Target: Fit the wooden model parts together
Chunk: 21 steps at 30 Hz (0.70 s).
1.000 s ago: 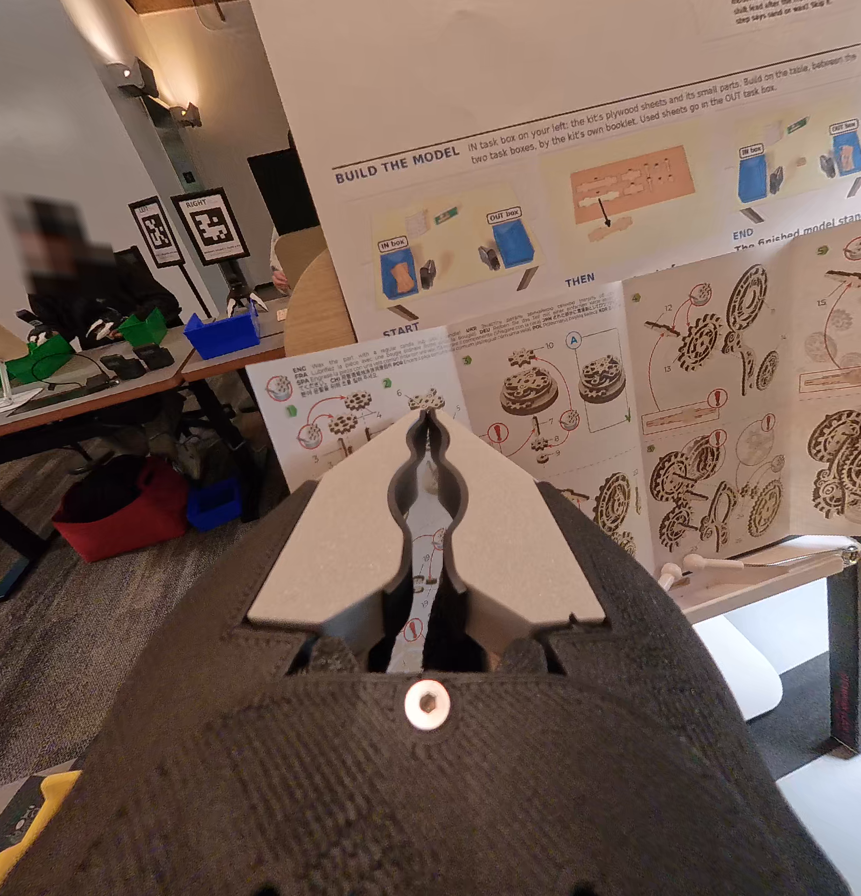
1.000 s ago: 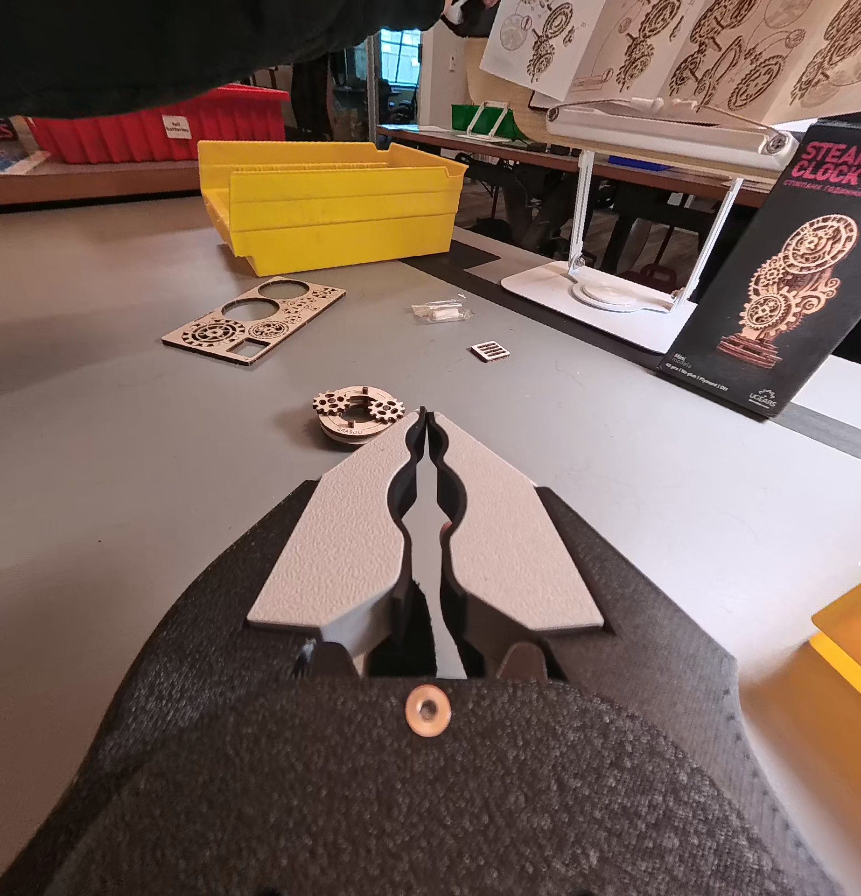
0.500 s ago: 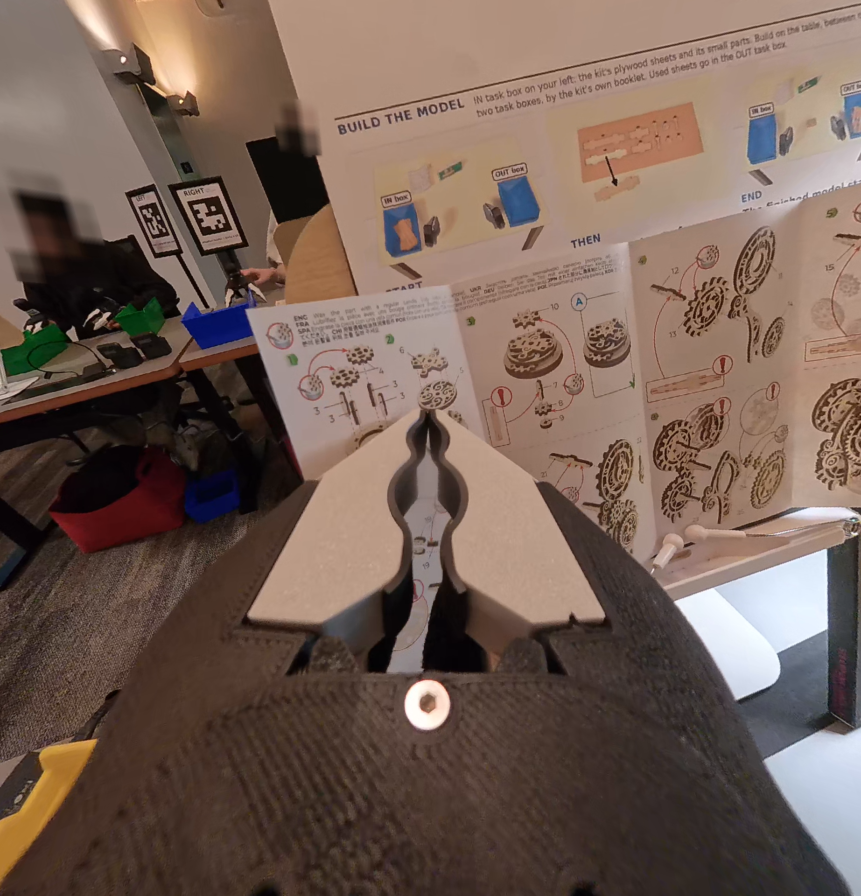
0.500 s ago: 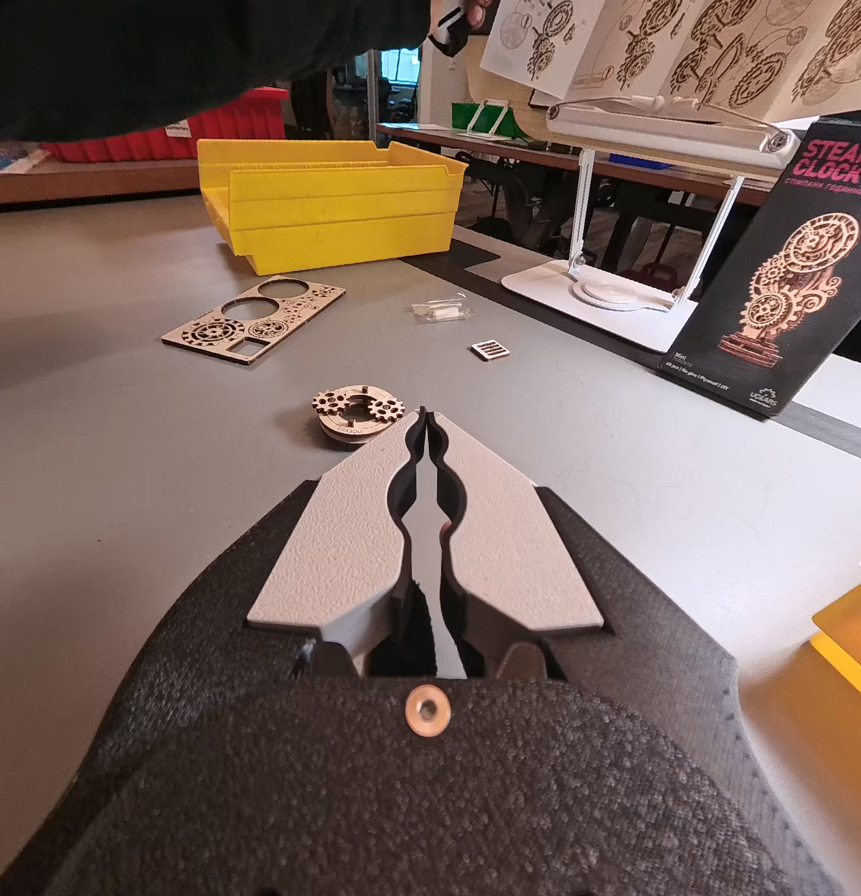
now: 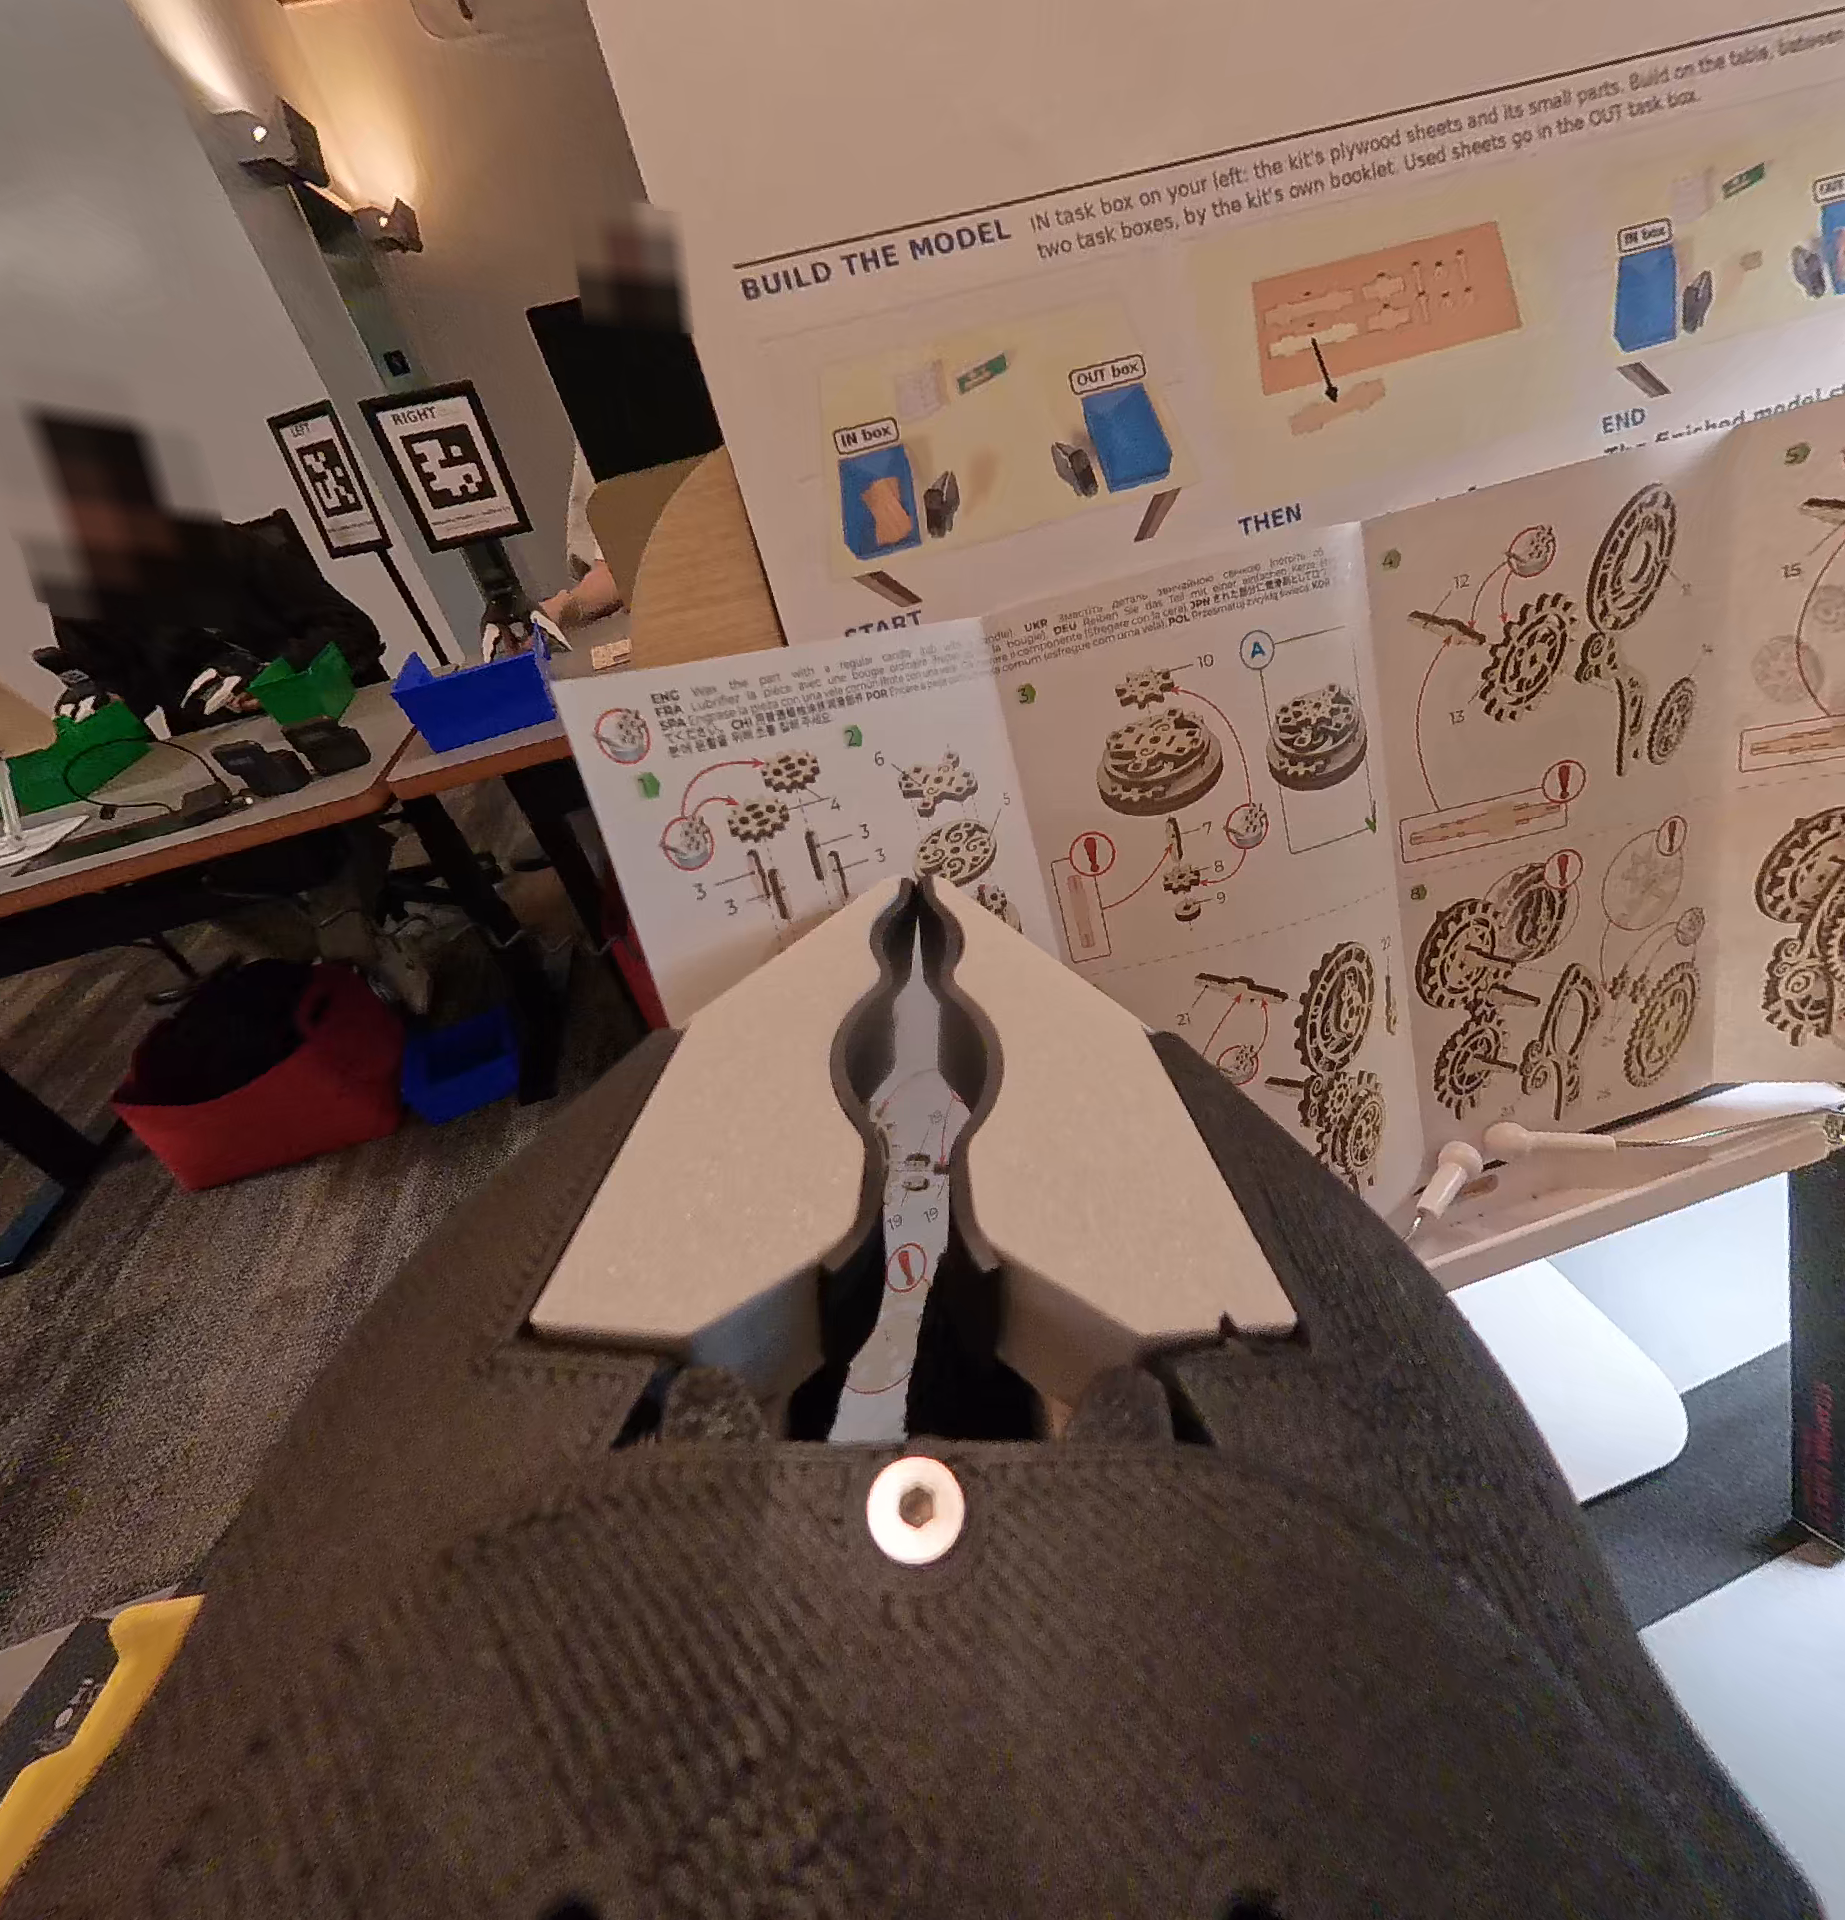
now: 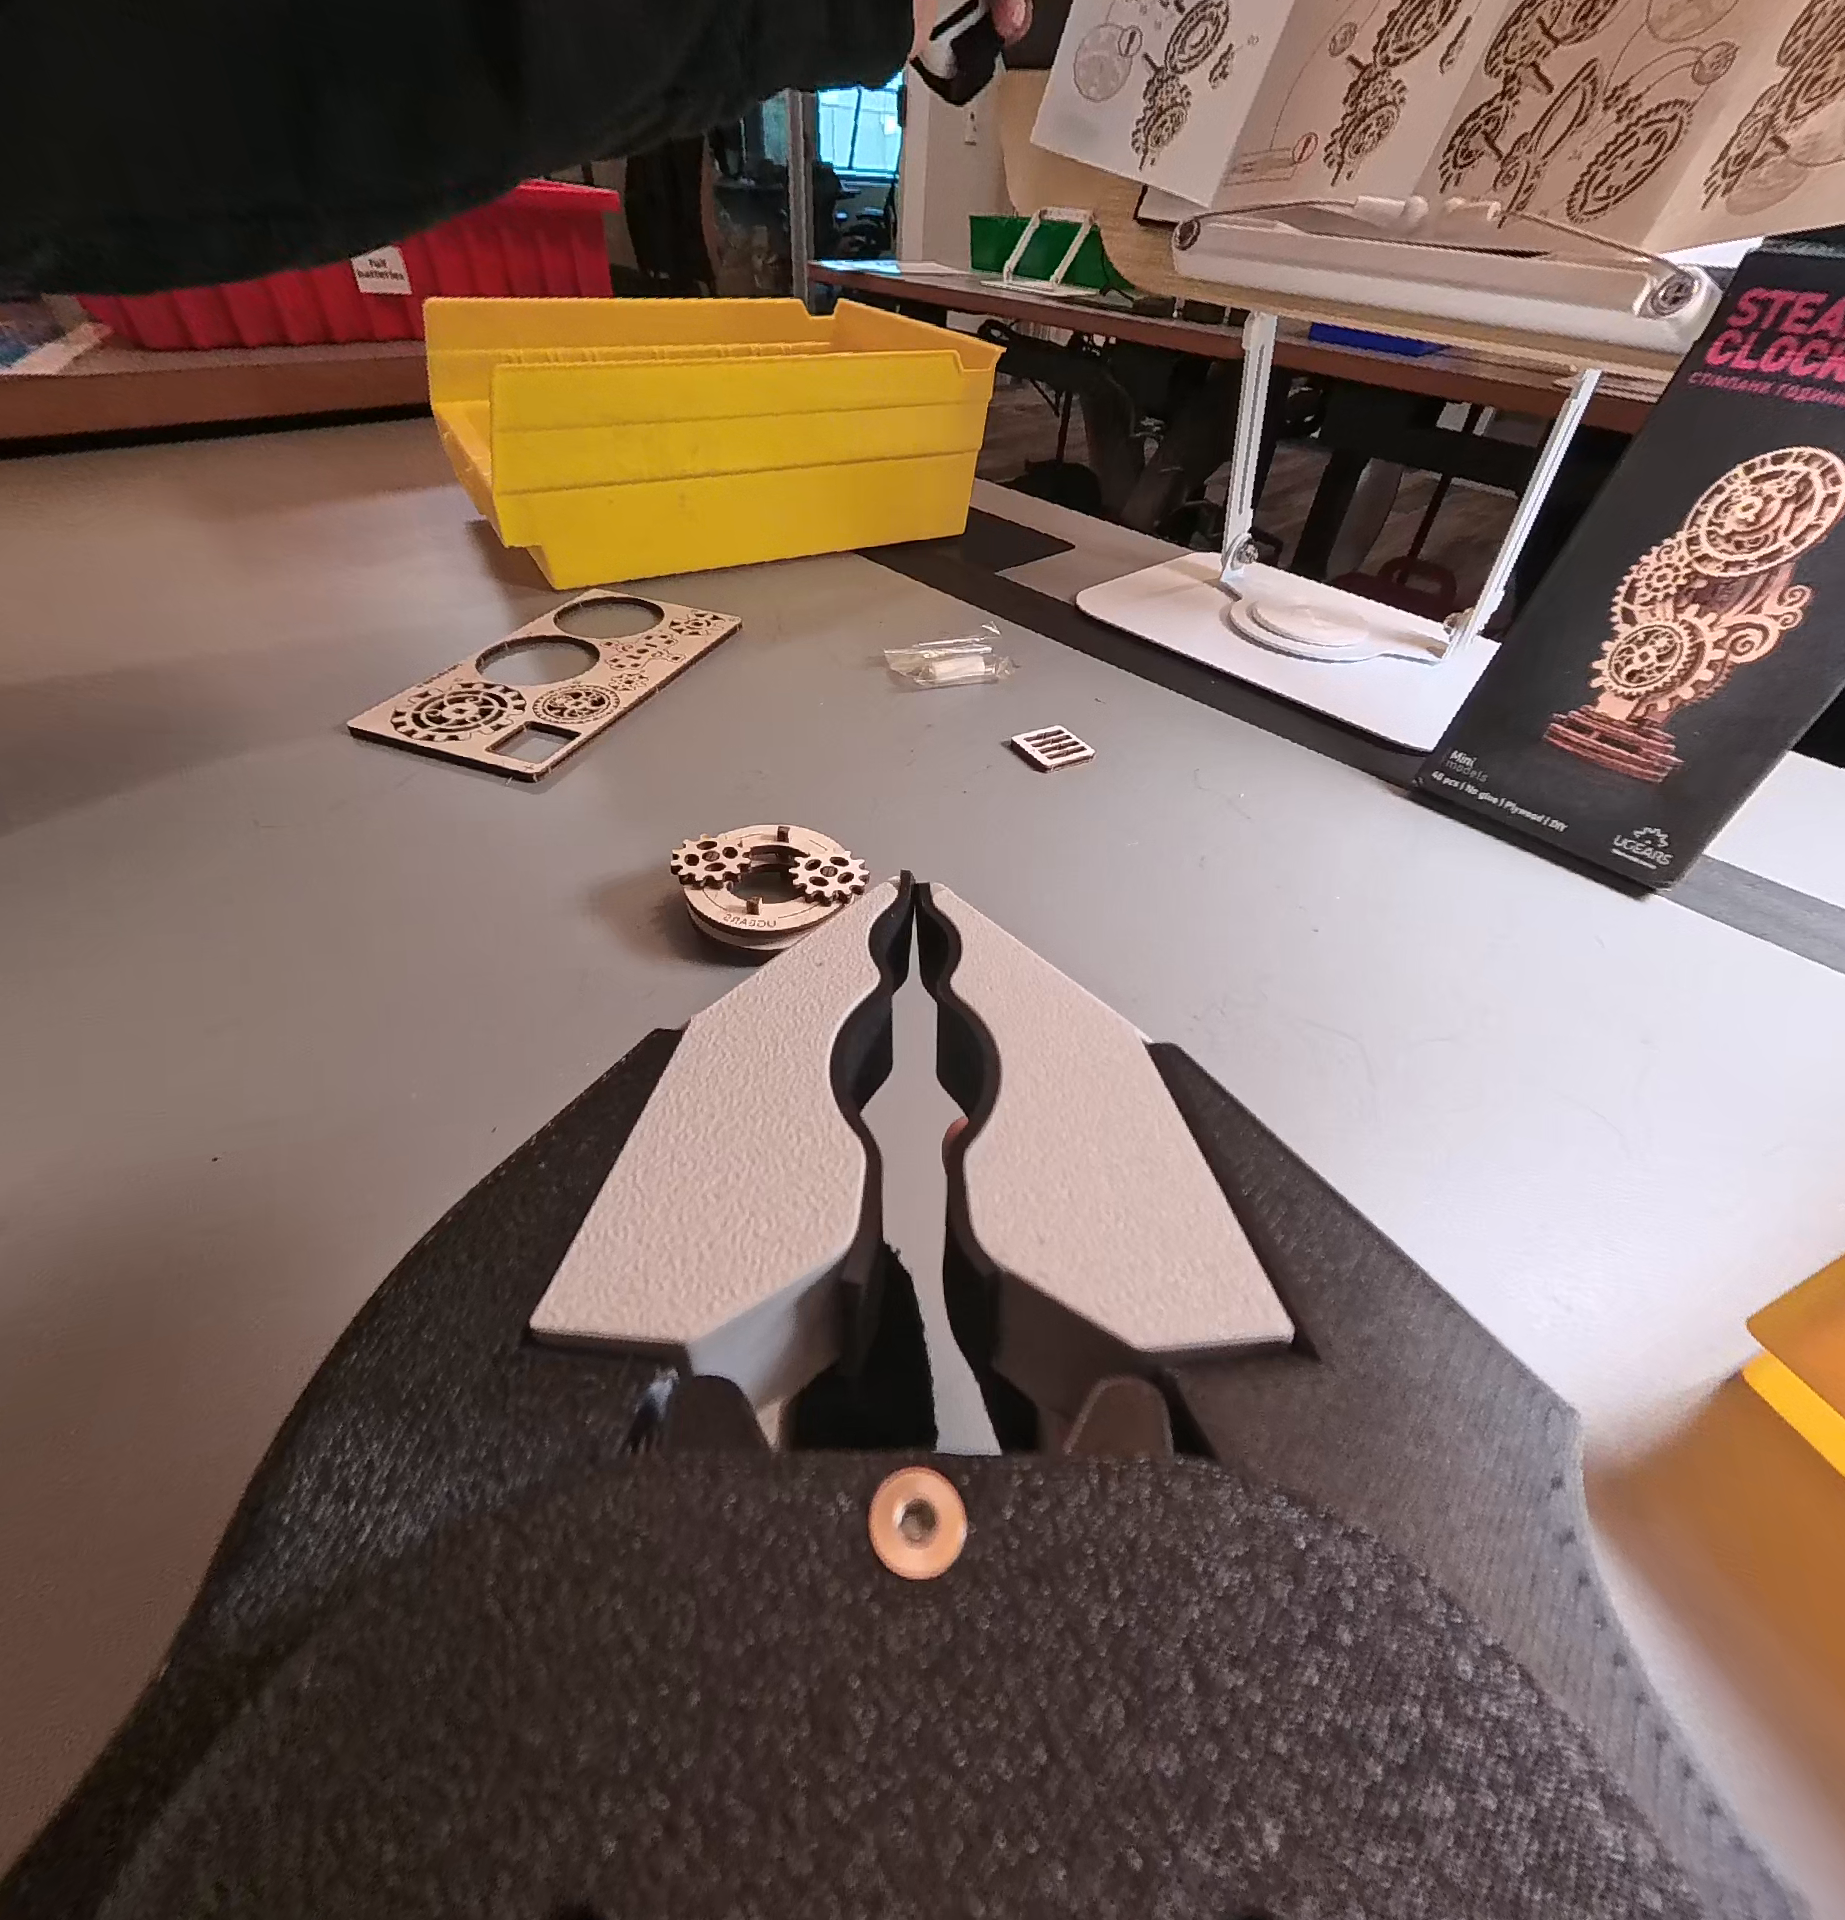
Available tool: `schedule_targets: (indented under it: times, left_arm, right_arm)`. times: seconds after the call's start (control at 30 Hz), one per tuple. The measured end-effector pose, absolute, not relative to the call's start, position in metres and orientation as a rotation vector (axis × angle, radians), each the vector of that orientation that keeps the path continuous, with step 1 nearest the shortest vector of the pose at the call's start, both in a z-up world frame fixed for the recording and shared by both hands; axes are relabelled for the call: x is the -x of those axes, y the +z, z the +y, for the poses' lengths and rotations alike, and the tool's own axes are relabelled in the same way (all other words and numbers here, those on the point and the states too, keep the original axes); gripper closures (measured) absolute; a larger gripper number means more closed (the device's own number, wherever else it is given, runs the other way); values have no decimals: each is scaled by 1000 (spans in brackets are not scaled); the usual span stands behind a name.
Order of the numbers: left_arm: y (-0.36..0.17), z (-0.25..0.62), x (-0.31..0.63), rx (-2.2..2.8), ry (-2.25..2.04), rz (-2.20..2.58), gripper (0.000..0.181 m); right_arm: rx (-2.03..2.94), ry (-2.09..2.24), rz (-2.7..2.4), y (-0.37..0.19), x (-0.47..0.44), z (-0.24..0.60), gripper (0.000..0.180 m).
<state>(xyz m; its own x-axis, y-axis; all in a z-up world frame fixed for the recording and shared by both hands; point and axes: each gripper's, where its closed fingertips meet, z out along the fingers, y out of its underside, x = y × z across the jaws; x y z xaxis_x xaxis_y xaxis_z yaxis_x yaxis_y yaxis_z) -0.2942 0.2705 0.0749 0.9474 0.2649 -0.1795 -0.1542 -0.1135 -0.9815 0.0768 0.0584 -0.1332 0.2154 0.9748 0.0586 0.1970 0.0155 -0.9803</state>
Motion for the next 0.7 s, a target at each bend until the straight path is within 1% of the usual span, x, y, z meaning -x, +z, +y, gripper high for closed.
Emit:
schedule_targets:
  times: [0.37, 0.6, 0.7]
  left_arm:
    - [50, 271, 291, 1679, 331, -88, 181]
    - [53, 268, 292, 1669, 342, -87, 181]
    - [62, 261, 290, 1638, 324, -83, 181]
  right_arm:
    - [1419, 919, -1194, -133, -77, 59, 180]
    - [1421, 918, -1191, -133, -78, 59, 180]
    - [1421, 917, -1188, -133, -78, 60, 180]
